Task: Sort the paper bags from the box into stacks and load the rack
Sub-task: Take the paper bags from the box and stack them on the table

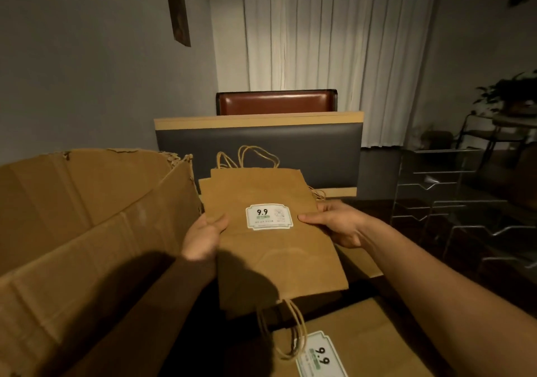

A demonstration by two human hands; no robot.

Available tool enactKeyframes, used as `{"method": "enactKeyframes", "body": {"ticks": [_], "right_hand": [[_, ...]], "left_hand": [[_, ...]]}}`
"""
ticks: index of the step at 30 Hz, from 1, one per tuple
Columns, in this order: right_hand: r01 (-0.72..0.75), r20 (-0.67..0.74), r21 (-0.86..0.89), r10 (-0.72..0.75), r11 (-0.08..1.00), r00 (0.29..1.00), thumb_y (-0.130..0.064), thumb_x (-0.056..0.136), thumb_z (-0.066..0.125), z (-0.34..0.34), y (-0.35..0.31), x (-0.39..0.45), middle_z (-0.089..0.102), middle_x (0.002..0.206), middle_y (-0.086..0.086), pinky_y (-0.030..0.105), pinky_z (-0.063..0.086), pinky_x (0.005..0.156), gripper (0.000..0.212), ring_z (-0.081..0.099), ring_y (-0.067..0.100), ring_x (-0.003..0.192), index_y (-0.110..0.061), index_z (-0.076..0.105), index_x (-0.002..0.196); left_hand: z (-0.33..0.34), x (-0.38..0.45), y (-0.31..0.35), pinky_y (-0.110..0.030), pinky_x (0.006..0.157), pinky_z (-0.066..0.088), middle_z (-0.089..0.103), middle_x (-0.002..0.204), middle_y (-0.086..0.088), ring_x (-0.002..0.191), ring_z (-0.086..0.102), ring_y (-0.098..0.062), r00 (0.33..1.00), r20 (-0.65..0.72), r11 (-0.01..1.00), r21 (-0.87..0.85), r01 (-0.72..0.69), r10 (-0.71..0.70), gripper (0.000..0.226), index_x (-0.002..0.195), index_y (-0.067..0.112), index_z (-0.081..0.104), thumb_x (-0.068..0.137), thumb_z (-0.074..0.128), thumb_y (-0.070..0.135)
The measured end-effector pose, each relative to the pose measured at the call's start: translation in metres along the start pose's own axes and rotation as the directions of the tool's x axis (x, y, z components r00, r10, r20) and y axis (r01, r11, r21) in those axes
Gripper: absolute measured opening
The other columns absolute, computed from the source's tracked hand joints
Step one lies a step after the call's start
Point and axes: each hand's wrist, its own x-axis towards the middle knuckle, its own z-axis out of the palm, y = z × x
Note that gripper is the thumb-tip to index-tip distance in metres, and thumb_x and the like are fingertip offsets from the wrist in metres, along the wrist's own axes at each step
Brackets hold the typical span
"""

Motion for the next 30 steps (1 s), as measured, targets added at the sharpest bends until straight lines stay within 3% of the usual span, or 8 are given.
{"method": "enactKeyframes", "body": {"ticks": [3,11,16,19,21,25,27,30], "right_hand": [[0.012,-0.194,0.001,-0.011,1.000,0.981,-0.018,0.078,0.081,-0.018,-0.004,0.008,0.073,0.100,0.013,0.043,0.058,0.086,0.024,0.070,0.029,0.093,-0.009,0.068,0.096],[-0.307,-0.596,-0.444,-0.022,0.842,0.803,-0.013,0.091,0.063,-0.085,0.042,0.040,0.063,0.099,0.009,0.037,0.055,0.082,0.016,0.063,0.022,0.082,-0.012,0.061,0.107],[-0.258,-0.511,-0.749,-0.285,0.610,0.811,-0.024,0.093,0.062,-0.048,0.035,0.027,0.043,0.138,0.015,0.041,0.048,0.100,0.035,0.056,0.030,0.114,-0.013,0.055,0.126],[0.214,-0.300,-0.282,-0.297,0.935,0.906,-0.040,0.091,0.065,0.001,-0.019,-0.016,0.067,0.113,0.012,0.041,0.057,0.086,0.039,0.068,0.025,0.097,-0.015,0.056,0.120],[0.246,-0.088,-0.043,-0.249,0.968,0.965,-0.033,0.083,0.076,0.036,-0.038,-0.049,0.071,0.107,0.012,0.038,0.059,0.077,0.043,0.072,0.024,0.093,-0.014,0.056,0.116],[0.171,-0.009,0.165,-0.172,0.971,0.985,-0.016,0.086,0.073,0.055,-0.037,-0.072,0.074,0.110,0.011,0.044,0.054,0.096,0.032,0.070,0.025,0.103,-0.004,0.067,0.115],[0.136,-0.001,0.010,-0.136,0.991,0.991,-0.028,0.091,0.068,0.047,-0.037,-0.086,0.075,0.102,0.010,0.042,0.056,0.092,0.030,0.072,0.023,0.096,-0.003,0.070,0.106],[0.140,-0.124,-0.385,-0.202,0.912,0.971,-0.045,0.094,0.059,0.033,-0.043,-0.102,0.068,0.072,0.003,0.024,0.050,0.054,0.040,0.060,0.012,0.057,-0.007,0.071,0.087]], "left_hand": [[0.012,0.006,-0.004,-0.037,0.074,0.057,0.073,0.105,-0.012,0.088,0.072,-0.026,0.999,0.005,0.999,-0.010,0.046,-0.046,0.022,0.115,0.011,0.065,0.101,0.052,0.023],[-0.008,0.025,-0.005,-0.050,0.097,0.050,0.070,0.110,-0.020,0.100,0.068,-0.035,0.996,-0.067,0.994,0.080,0.068,-0.063,0.030,0.124,0.003,0.062,0.098,0.056,0.017],[-0.011,0.023,0.005,-0.045,0.088,0.055,0.071,0.110,-0.020,0.101,0.068,-0.034,0.998,0.023,0.998,0.000,0.059,-0.059,0.026,0.119,0.004,0.065,0.094,0.060,0.008],[-0.001,0.012,0.009,-0.043,0.085,0.057,0.073,0.105,-0.018,0.091,0.070,-0.030,0.998,0.060,1.000,0.001,0.001,-0.001,0.025,0.113,0.005,0.067,0.088,0.067,0.004],[0.007,0.000,0.012,-0.047,0.087,0.056,0.074,0.102,-0.017,0.092,0.071,-0.031,0.995,0.094,1.000,-0.009,0.010,-0.009,0.027,0.111,0.008,0.067,0.084,0.073,0.009],[0.011,-0.020,0.021,-0.060,0.091,0.052,0.072,0.109,-0.019,0.099,0.071,-0.036,0.974,0.183,0.984,-0.095,0.154,-0.135,0.033,0.117,0.011,0.059,0.090,0.067,0.029],[0.006,-0.033,0.024,-0.056,0.093,0.052,0.073,0.106,-0.019,0.098,0.071,-0.034,0.968,0.210,0.984,-0.084,0.157,-0.136,0.024,0.114,0.011,0.064,0.097,0.059,0.026],[-0.006,-0.045,0.025,-0.057,0.091,0.053,0.074,0.100,-0.019,0.093,0.071,-0.036,0.988,0.132,0.996,-0.024,0.086,-0.082,0.021,0.113,0.004,0.065,0.098,0.056,0.015]]}}
